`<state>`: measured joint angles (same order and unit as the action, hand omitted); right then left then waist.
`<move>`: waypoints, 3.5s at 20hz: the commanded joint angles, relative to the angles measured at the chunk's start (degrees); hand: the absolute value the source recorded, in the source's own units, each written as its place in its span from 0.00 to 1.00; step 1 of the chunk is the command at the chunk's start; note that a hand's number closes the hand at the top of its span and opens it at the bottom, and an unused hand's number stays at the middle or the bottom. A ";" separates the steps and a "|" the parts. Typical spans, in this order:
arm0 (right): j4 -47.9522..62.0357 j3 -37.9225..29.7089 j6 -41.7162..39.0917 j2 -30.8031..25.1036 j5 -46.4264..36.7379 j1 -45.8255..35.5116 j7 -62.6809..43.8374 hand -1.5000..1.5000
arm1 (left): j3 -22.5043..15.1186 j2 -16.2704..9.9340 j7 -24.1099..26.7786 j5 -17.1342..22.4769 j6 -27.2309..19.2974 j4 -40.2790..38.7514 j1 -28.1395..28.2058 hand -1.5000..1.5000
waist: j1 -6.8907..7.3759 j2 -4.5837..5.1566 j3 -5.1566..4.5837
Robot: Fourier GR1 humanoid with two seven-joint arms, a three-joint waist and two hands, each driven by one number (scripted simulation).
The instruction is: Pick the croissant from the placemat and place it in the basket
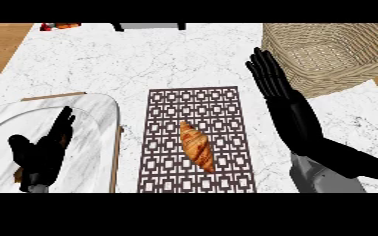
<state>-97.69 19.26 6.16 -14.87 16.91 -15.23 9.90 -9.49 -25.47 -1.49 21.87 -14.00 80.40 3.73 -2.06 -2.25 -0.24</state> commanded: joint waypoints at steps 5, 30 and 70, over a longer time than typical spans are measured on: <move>5.33 18.45 -11.35 3.72 -5.15 -15.04 -10.47 1.00 | -5.16 0.96 -5.68 -1.88 2.23 -2.52 -2.29 0.50 | 6.51 3.33 -0.16; 7.62 31.99 -41.11 12.40 -36.34 -57.37 -47.36 0.00 | -5.87 2.40 -10.52 -3.34 0.71 -0.56 2.62 0.50 | 1.24 1.42 0.01; 8.47 35.36 -58.66 8.08 -28.54 -49.38 -57.31 0.00 | -1.65 3.85 -11.18 -6.47 3.95 0.68 4.63 0.50 | 1.85 2.41 0.21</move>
<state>-88.71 53.57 -52.93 -5.96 -9.48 -66.90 -46.32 -8.45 -25.45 -10.90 14.57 -10.05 86.65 4.66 -0.24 -0.51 1.38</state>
